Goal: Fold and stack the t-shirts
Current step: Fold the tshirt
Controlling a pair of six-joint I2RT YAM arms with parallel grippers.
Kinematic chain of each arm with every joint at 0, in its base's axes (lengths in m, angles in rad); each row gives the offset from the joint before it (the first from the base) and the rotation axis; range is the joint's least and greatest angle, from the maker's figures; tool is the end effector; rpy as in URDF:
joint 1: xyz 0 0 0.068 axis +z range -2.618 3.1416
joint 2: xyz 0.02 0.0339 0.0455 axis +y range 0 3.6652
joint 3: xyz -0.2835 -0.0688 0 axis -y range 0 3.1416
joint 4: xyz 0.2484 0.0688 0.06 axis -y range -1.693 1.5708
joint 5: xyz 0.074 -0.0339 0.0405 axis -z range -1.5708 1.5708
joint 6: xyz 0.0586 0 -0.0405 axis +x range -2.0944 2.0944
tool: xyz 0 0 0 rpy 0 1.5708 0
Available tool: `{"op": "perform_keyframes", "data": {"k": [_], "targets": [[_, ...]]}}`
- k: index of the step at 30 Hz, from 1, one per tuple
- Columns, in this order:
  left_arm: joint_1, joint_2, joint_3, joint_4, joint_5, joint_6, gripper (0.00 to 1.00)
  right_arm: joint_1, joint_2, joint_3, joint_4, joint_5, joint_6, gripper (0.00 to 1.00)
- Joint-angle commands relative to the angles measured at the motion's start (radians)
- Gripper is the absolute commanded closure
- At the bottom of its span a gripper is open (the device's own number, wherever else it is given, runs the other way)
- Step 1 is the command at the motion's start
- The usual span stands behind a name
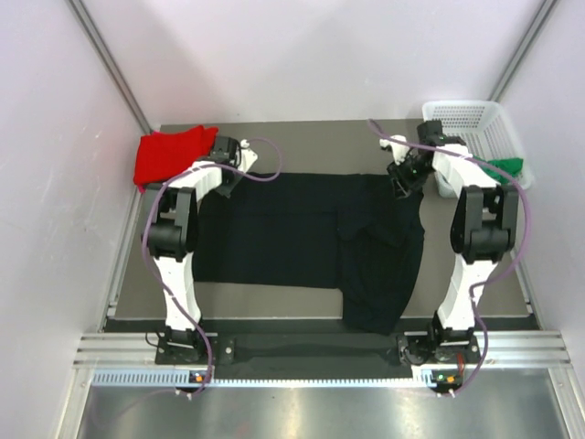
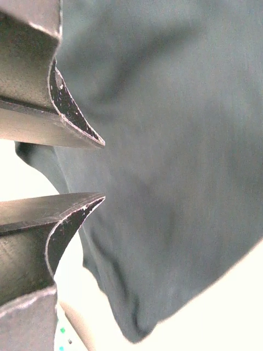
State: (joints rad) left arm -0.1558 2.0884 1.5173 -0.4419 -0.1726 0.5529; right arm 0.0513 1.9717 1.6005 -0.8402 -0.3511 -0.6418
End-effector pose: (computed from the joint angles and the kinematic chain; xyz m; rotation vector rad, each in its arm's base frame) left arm 0.4673 -0.0632 0.1643 0.8431 2.4649 0.3680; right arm 0.4277 0.0421 0.2195 -0.9921 2.4929 0.3133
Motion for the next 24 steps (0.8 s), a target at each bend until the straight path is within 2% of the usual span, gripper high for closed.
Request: {"op": "perform_keyframes", "data": {"k": [1,4,5,6,22,24], "targets": [[0.004,0.057,0.064,-0.05,0.002,-0.027,0.94,-0.028,0.093,0.076,0.069,0.023,0.045,0.62],[0.004,0.084,0.08,-0.052,-0.016,-0.022,0.94,-0.044,0.145,0.139,0.082,0.052,0.082,0.59],[0.004,0.084,0.08,-0.047,-0.022,-0.022,0.94,-0.042,0.15,0.154,0.093,0.061,0.094,0.51],[0.004,0.084,0.08,-0.046,-0.025,-0.019,0.94,-0.088,0.154,0.165,0.11,0.075,0.106,0.49],[0.002,0.102,0.044,-0.05,-0.022,-0.015,0.94,-0.111,0.233,0.222,0.139,0.178,0.153,0.49],[0.002,0.104,0.046,-0.054,-0.021,-0.011,0.94,-0.093,0.233,0.216,0.161,0.254,0.14,0.49]]}}
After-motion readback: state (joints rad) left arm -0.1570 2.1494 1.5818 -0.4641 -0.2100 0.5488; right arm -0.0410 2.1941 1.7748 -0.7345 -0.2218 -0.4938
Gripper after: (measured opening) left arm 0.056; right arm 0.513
